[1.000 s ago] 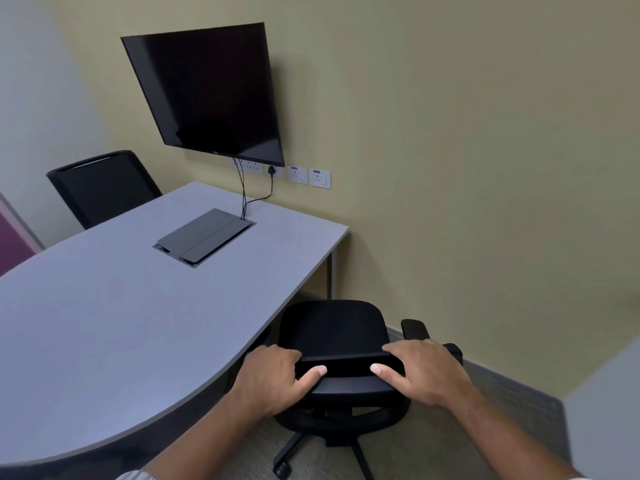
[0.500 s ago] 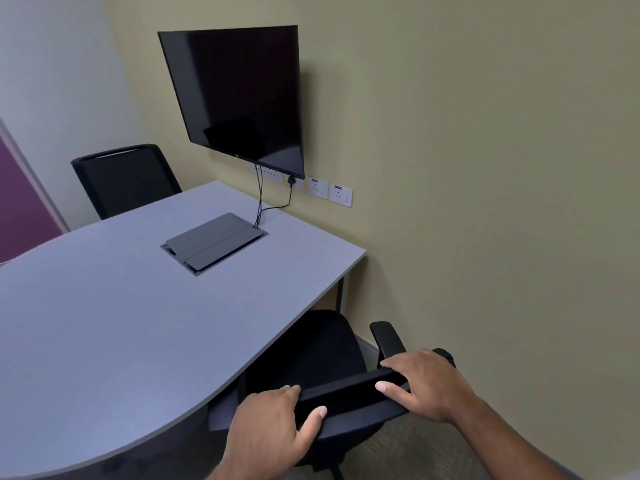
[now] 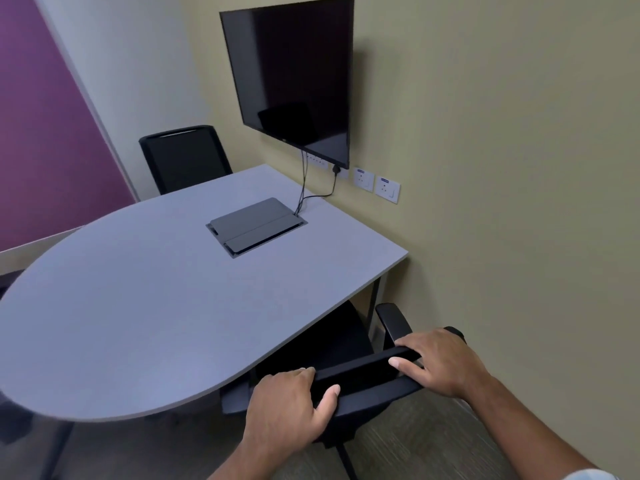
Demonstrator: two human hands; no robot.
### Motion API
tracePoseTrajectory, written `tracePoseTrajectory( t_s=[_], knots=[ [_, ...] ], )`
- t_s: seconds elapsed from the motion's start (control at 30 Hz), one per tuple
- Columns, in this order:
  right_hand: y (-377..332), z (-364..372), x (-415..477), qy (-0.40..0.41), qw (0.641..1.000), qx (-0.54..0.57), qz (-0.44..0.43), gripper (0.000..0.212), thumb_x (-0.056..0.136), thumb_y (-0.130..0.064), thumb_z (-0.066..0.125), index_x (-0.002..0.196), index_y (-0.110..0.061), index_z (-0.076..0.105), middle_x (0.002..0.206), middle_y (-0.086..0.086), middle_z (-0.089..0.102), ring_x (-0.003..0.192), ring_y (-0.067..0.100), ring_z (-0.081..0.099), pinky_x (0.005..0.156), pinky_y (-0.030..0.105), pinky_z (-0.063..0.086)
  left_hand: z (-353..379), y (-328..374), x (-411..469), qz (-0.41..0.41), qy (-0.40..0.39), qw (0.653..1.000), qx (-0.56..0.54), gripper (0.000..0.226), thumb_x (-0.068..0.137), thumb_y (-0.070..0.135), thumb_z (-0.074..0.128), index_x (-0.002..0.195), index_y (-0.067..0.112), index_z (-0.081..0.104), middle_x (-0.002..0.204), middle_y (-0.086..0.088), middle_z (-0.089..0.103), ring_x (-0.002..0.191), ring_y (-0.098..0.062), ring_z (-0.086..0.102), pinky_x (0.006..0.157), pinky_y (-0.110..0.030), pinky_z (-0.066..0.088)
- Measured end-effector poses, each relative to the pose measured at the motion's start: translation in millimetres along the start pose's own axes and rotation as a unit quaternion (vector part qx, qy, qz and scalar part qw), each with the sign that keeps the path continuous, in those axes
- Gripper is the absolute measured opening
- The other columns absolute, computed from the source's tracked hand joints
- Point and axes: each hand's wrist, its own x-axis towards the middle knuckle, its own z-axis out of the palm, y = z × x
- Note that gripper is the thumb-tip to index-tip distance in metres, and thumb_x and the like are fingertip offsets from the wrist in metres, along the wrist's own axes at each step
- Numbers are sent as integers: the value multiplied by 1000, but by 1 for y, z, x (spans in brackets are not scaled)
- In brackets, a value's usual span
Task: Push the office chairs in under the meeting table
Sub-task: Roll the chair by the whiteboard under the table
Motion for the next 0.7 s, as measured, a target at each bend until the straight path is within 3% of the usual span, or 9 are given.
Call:
tracePoseTrajectory(
  t_s=[0.17,0.37,0.53,0.7],
  knots=[
    [26,-1,30,1,999,9,-36,95,93,-95,16,135,-31,74,119,-16,79,108,6,71,93,32,54,8,13,17,-49,6,999,18,63,99,78,31,69,24,42,57,6,46,53,-15,48,53,-33,33],
    [61,-6,66,-3,996,3,-85,109,87,-99,6,137,-30,74,121,-15,79,109,9,72,96,35,54,18,37,41,-109,20,993,39,64,99,79,34,70,24,48,56,5,49,53,-15,49,53,-34,41],
    [86,-7,91,3,992,5,-129,114,85,-100,3,138,-29,73,121,-13,79,113,12,72,97,36,55,29,51,56,-156,32,986,52,74,98,83,28,104,27,77,76,8,74,73,-13,69,68,-39,57],
    [104,-9,108,-5,988,11,-157,118,83,-102,1,141,-29,71,132,-12,77,125,15,69,107,41,54,32,65,71,-188,19,979,70,73,98,82,28,103,26,76,75,7,71,74,-15,67,65,-37,53]
  ],
)
